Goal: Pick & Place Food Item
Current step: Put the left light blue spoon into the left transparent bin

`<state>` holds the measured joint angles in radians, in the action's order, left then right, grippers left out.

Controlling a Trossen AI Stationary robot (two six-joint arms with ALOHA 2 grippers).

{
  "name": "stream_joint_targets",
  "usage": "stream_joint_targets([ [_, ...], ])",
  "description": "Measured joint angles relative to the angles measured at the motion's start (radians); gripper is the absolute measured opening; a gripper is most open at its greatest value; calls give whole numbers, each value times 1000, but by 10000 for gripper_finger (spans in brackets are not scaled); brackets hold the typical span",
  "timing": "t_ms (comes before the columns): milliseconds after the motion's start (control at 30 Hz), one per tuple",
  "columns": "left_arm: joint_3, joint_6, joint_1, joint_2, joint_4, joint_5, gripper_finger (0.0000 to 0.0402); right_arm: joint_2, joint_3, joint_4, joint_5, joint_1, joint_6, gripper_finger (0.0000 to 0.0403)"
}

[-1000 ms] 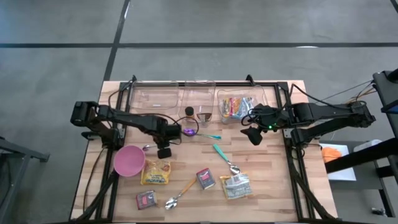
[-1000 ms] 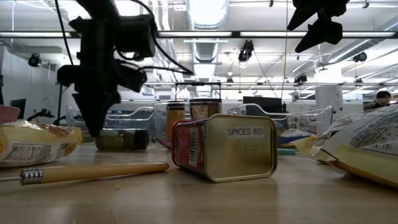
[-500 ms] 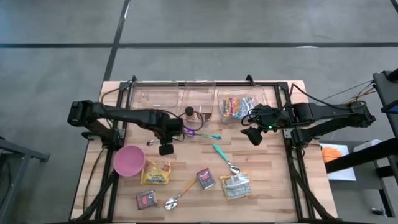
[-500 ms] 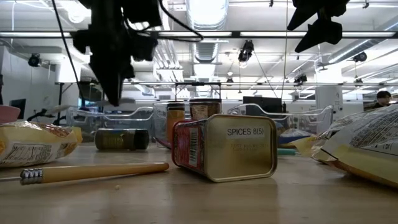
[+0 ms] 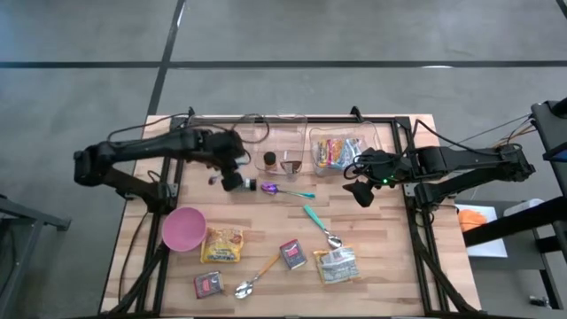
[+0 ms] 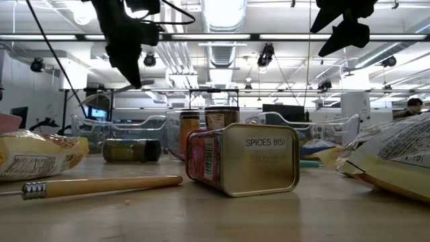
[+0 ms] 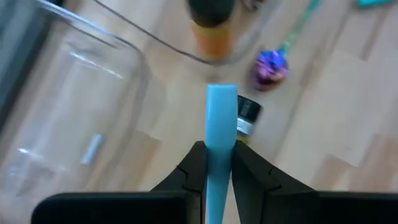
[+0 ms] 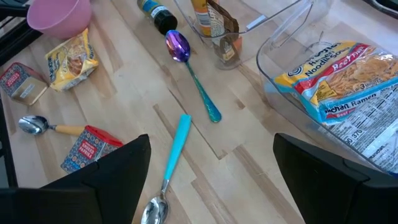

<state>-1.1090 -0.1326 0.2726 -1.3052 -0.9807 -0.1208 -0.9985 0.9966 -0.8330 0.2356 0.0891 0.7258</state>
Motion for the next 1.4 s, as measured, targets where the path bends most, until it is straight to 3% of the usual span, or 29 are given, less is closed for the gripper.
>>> stream_joint_targets([
  [300,-116,191,141,-1,-23,-53,48,0,0,0,2,0,0,333],
  [633,-135,347,298,-3,-12,-52,48,0,0,0,2,0,1,333],
  [933,-209,457,373,-138,-12,-43,48,1,0,1,2,0,5,333],
  [1267,-229,526,461,-293,-12,139,48,1,0,1,2,0,8,333],
  [1400,-211,527,488,-322,-20,157,48,1,0,1,2,0,7,333],
])
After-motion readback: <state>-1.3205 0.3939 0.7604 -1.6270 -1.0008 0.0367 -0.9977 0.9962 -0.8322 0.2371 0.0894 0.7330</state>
